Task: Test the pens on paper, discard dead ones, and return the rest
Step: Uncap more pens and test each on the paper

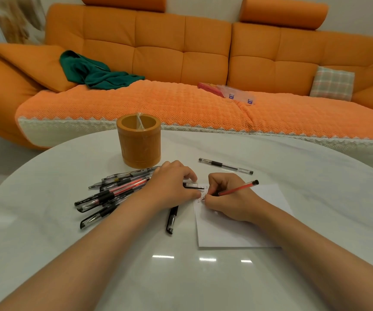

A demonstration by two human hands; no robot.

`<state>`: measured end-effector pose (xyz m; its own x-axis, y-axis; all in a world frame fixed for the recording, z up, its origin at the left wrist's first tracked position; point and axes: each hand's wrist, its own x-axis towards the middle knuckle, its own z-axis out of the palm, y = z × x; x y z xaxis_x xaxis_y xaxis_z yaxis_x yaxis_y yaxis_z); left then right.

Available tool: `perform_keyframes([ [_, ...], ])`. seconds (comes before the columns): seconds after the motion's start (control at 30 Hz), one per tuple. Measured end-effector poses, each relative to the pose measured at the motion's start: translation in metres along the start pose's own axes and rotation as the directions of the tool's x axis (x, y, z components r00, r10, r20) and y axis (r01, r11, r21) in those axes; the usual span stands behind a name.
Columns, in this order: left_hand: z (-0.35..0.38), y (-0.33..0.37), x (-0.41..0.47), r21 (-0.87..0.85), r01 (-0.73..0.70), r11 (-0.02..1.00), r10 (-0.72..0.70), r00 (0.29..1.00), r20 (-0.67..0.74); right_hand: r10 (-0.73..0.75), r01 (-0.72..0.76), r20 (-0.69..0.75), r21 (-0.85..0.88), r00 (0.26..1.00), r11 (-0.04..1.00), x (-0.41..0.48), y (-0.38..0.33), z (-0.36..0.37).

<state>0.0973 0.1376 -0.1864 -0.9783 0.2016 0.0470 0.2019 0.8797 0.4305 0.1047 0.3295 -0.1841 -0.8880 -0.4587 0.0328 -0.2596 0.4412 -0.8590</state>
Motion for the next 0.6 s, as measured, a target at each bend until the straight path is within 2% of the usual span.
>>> perform_keyframes([
  [0.6,-0.0002,0.0015,-0.0024,0.007,0.002,1.000,-0.002,1.000,-0.010,0.003,-0.002,-0.012,0.012,1.000,1.000,-0.0012,0.0018,-0.0017],
])
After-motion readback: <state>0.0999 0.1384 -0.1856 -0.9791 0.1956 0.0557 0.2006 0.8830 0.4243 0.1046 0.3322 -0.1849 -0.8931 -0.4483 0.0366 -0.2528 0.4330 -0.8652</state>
